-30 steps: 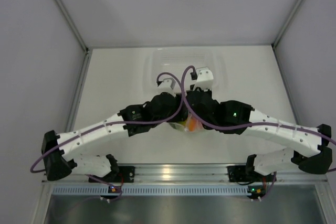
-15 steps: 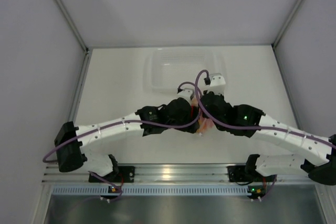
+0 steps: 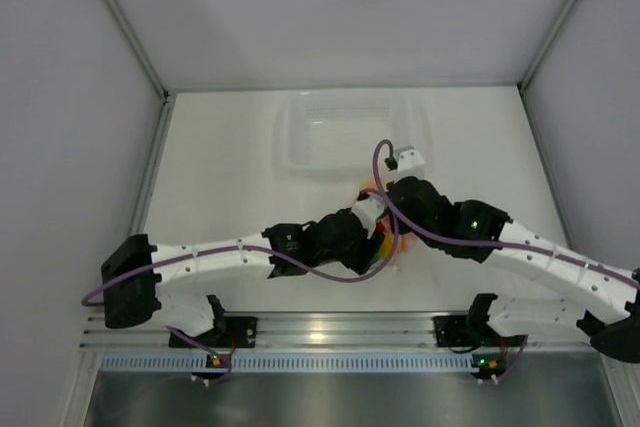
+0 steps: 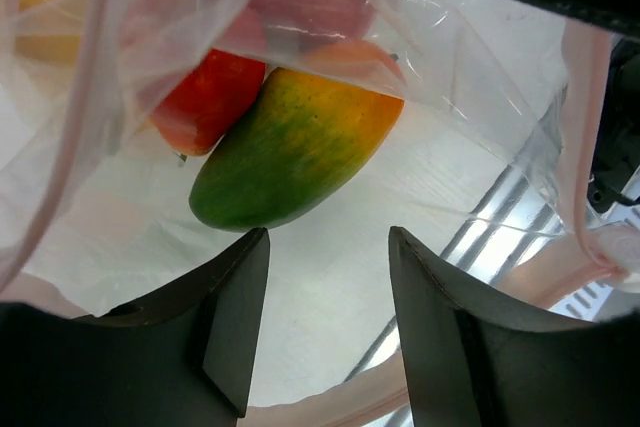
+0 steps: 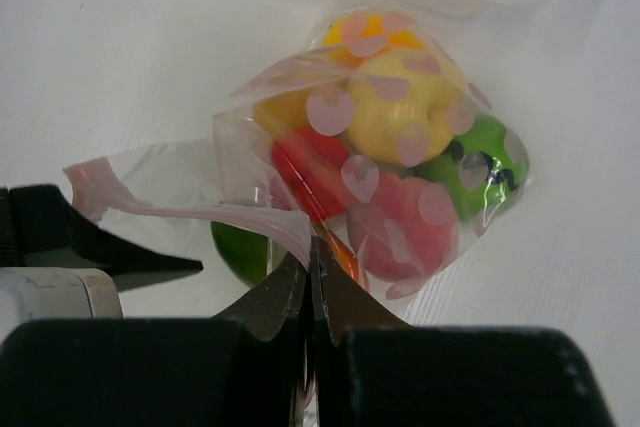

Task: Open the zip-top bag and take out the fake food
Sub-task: Pick up the fake fruit from the zipper food storage bag.

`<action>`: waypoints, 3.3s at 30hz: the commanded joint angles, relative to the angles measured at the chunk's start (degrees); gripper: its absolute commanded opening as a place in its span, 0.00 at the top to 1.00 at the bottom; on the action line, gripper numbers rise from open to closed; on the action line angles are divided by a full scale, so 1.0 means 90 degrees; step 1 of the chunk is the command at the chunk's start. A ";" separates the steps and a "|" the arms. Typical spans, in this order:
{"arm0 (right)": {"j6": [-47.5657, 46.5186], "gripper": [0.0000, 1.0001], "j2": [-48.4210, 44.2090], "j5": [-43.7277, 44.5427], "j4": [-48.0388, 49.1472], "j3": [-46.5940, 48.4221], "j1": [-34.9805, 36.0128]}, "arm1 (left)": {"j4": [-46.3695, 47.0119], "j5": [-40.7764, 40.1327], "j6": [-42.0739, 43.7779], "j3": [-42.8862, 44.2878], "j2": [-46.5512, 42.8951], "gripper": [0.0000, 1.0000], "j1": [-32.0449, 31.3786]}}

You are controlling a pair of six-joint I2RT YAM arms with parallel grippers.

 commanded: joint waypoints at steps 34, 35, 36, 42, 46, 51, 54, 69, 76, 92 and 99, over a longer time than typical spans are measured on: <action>-0.2326 1.00 0.0242 -0.3037 -0.1821 0.3175 0.0002 | 0.2960 0.0692 0.4947 -0.0709 -0.0865 0.43 -0.0780; -0.2394 1.00 0.0242 -0.2979 -0.1956 0.3303 0.0002 | 0.2713 0.0907 0.4937 -0.0573 -0.0923 0.43 -0.0780; -0.2434 1.00 0.0271 -0.2930 -0.2016 0.3430 0.0002 | 0.2440 0.1392 0.4908 -0.0281 -0.1001 0.43 -0.0780; -0.2697 1.00 0.0515 -0.3174 -0.2222 0.3909 0.0002 | 0.1129 0.2159 0.4819 0.0424 -0.0934 0.40 -0.0896; -0.2659 1.00 0.0544 -0.2804 -0.2280 0.3919 -0.0008 | 0.0738 0.2237 0.4751 0.0532 -0.0934 0.40 -0.1180; -0.2327 1.00 0.0915 -0.1847 -0.2680 0.3949 -0.0008 | -0.0032 0.2140 0.4508 0.0737 -0.0719 0.41 -0.1209; -0.2268 1.00 0.1013 -0.1729 -0.2681 0.3880 -0.0008 | -0.0200 0.1935 0.4381 0.0718 -0.0651 0.41 -0.1219; -0.2307 1.00 0.1101 -0.1795 -0.2447 0.3432 -0.0398 | -0.0171 0.1348 0.4624 0.0776 0.0287 0.38 -0.1219; -0.2385 1.00 0.0818 -0.2880 -0.2085 0.3372 -0.0779 | -0.0161 0.1144 0.4702 0.0874 0.0697 0.34 -0.1219; -0.2248 1.00 0.0603 -0.2783 -0.2006 0.3314 -0.0780 | -0.0180 0.1329 0.4273 0.0991 0.1634 0.28 -0.1219; -0.2171 1.00 0.0389 -0.2939 -0.1890 0.3089 -0.0779 | -0.0161 0.1592 0.3794 0.1020 0.2054 0.26 -0.1219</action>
